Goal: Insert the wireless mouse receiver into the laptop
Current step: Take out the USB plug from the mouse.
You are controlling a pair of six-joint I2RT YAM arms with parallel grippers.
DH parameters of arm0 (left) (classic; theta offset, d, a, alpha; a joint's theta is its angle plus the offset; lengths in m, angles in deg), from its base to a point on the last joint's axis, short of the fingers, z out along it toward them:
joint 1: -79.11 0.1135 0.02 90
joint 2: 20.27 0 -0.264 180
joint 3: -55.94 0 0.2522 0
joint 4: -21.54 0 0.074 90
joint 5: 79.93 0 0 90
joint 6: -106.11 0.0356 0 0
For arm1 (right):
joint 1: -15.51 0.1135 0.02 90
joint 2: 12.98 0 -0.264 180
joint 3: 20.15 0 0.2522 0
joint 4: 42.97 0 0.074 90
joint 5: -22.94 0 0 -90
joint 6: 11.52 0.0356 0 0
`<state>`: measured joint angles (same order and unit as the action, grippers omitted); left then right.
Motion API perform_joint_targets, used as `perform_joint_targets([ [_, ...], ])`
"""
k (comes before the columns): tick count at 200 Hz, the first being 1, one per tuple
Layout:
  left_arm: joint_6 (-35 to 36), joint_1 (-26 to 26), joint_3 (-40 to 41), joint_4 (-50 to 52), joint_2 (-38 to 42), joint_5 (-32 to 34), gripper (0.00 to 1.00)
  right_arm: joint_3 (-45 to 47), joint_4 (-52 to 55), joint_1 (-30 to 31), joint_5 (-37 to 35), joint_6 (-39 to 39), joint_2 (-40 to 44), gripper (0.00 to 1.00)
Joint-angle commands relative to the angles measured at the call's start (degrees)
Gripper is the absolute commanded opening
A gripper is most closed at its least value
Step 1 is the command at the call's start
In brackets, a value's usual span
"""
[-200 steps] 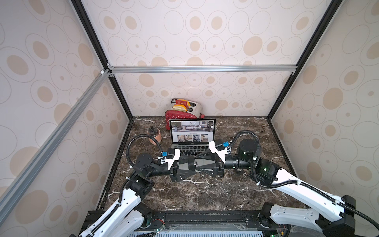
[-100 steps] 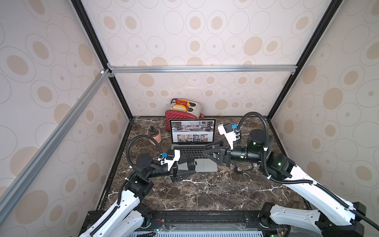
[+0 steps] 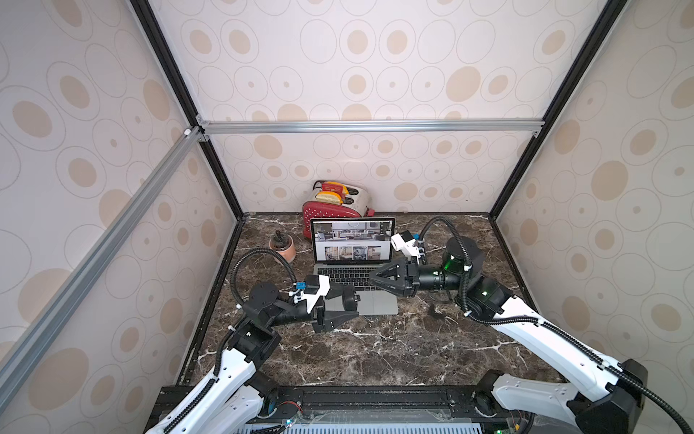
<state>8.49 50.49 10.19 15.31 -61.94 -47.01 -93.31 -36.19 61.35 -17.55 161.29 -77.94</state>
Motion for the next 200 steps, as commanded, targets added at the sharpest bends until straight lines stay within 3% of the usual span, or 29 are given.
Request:
perform_joint_targets([
  [1,1.69,-0.16,-0.86,-1.44,0.84,0.09,0.00,1.16,-4.19,1.17,3.33,5.34,0.84,0.44],
  [100,1.11,-0.12,-0.92,-1.68,1.50,0.05,0.00,1.81,-3.92,5.04,4.45,5.47,-0.26,0.44],
  [200,0.32,-0.18,-1.05,-2.17,1.24,-0.17,0.00,2.44,-9.18,6.13,4.79,7.50,-3.12,0.34],
])
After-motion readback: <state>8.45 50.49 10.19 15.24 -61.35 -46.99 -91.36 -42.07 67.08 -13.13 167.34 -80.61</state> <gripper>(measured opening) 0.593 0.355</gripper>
